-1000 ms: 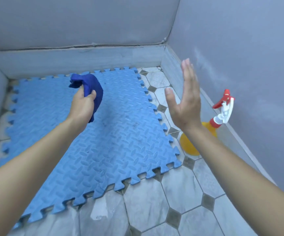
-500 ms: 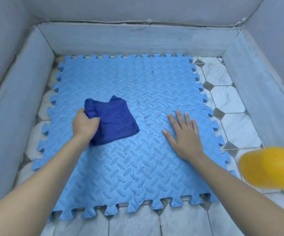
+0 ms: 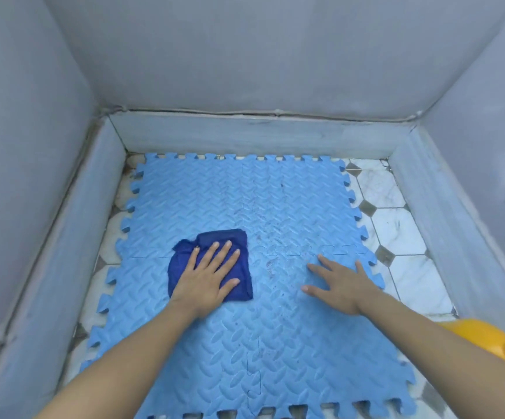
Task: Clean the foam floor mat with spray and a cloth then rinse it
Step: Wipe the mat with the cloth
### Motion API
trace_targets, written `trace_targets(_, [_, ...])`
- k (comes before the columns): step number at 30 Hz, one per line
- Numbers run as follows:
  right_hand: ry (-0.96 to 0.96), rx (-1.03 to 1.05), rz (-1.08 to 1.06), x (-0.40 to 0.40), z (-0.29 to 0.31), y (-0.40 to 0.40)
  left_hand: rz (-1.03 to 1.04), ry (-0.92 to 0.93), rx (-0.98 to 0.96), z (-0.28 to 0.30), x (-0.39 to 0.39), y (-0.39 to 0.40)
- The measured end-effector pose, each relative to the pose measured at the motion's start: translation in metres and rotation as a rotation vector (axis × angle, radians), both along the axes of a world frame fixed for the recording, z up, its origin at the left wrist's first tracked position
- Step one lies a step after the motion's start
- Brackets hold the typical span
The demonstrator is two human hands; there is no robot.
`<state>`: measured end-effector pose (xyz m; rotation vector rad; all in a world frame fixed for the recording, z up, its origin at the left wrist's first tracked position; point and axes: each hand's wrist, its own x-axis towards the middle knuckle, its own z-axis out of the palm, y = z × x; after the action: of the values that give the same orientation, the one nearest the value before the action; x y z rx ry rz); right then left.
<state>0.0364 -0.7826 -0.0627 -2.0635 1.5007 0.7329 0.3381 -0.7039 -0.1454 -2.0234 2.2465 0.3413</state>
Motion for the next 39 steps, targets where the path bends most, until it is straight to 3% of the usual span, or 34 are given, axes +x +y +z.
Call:
trace_targets(3, [-0.030, 0.010, 0.002, 0.000, -0.002, 0.007, 0.399, 0.011, -0.045, -0.009, 0.050, -0.056])
trace_targets(5, [-0.076, -0.014, -0.029, -0.001, -0.009, 0.011, 0.515, 0.008, -0.059, -0.011, 0.062, -0.077])
trace_targets(7, [-0.082, -0.013, -0.034, -0.004, -0.014, 0.014, 0.442, 0.024, -0.076, -0.013, 0.047, -0.071])
trace_targets(11, [-0.105, -0.046, -0.071, 0.000, -0.020, 0.018, 0.064, 0.048, -0.155, -0.015, 0.001, -0.020])
trace_targets(15, [-0.160, -0.150, -0.138, 0.004, -0.020, 0.016, -0.184, 0.007, -0.103, -0.008, 0.000, 0.003])
trace_targets(21, [-0.369, -0.593, -0.325, 0.039, -0.051, -0.020, -0.121, -0.115, -0.022, 0.004, 0.037, -0.027])
trace_targets(25, [-0.434, -0.587, -0.329, 0.055, -0.064, -0.097, -0.131, -0.091, -0.051, 0.000, 0.016, -0.034])
trace_targets(29, [-0.523, -0.642, -0.234, 0.017, -0.066, -0.161, -0.142, -0.012, -0.093, -0.007, -0.019, -0.052])
trace_targets(34, [-0.474, -0.665, -0.279, -0.016, -0.086, -0.168, -0.228, 0.066, -0.086, -0.006, -0.012, -0.102])
trace_targets(36, [-0.536, -0.684, -0.333, -0.016, -0.091, -0.167, -0.077, 0.091, -0.125, -0.011, 0.020, -0.143])
trace_targets(39, [-0.532, -0.737, -0.350, -0.019, -0.092, -0.168, 0.509, 0.069, -0.156, -0.017, 0.088, -0.192])
